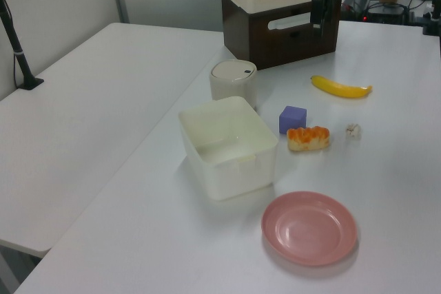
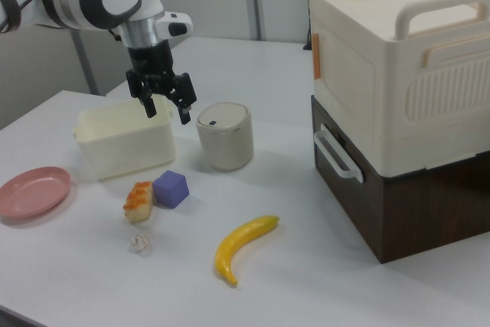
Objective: Open the trash can
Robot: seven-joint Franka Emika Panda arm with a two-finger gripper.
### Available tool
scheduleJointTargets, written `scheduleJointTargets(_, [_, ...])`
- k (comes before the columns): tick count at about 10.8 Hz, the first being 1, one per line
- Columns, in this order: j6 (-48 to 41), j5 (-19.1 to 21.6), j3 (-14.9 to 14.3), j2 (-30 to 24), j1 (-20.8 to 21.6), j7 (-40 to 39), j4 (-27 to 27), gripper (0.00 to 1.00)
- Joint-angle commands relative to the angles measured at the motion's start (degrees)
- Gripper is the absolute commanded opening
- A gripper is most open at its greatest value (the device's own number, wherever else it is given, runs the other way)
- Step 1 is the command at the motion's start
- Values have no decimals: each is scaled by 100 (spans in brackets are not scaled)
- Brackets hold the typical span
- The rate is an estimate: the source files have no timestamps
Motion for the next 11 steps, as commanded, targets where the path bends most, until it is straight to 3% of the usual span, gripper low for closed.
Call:
scheduleJointTargets(1, [-116, -3, -39, -61, 70, -276, 3, 100])
scheduleJointTargets(4, [-125, 6, -30, -61, 79, -294, -40, 100])
scheduleJointTargets(7, [-99, 41, -12, -70, 106, -321, -225, 94])
scheduleJointTargets(9, [-20, 313, -12, -35, 88, -303, -225, 89])
scheduleJointTargets(10, [94, 314, -12, -35, 88, -321, -225, 81])
scheduleJointTargets(11, [173, 305, -12, -9, 97, -390, -225, 65])
